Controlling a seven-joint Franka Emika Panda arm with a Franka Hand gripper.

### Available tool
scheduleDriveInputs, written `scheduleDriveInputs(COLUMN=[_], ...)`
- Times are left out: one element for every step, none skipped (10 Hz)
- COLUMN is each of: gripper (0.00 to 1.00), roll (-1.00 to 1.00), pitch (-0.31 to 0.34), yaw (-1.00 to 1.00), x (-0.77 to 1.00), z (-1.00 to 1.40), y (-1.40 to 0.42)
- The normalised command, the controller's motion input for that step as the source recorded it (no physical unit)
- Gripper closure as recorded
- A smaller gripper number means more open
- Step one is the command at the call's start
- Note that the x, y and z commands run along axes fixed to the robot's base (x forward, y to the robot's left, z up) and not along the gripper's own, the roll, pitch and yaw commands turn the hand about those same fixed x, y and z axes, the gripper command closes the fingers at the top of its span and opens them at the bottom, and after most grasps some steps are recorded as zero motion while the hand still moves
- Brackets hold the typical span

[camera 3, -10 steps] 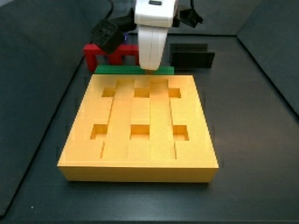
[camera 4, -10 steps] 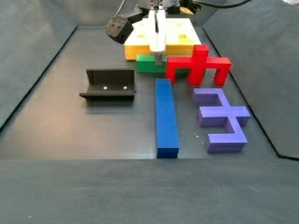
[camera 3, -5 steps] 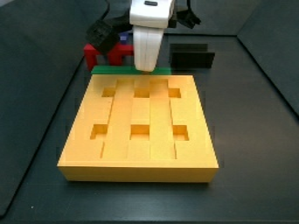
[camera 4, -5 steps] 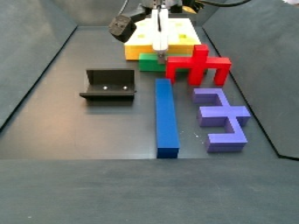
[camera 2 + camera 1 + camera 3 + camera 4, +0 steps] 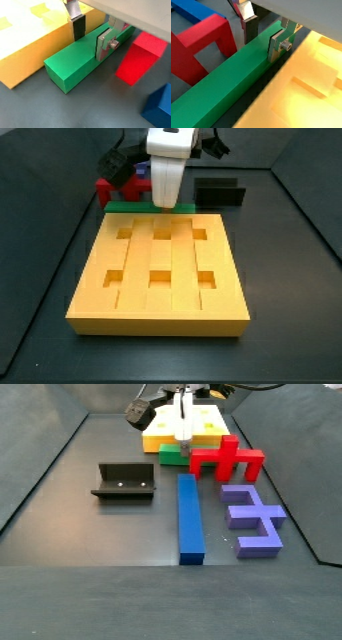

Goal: Pick up the green object. Move up. Move to above the board. Insert the green object.
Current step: Move up, then move to above the board.

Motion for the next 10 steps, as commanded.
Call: scheduleDriveInputs(gripper=[1.0,1.0,1.0,1.0,1.0,1.0,1.0,1.0,1.0,1.0], roll=[0.0,0.0,-0.01,-0.04,0.0,0.0,-0.01,-0.05,-0.05,-0.05], pitch=[0.0,0.041,0.054,0.032,0.0,0.03,0.031,0.014,0.066,0.088], yaw=[0.0,-0.03,-0.03,-0.01,0.0,0.0,0.0,-0.01,-0.01,-0.01], x=[0.0,-0.06,-0.06,0.0,0.0,-0.02,-0.04,0.0,0.01,-0.01], z=[0.83,0.76,0.53,0.18,1.4,1.4,1.4,1.4,1.4,1.4], y=[0.0,0.0,0.01,0.0,0.0,0.0,0.0,0.0,0.0,0.0])
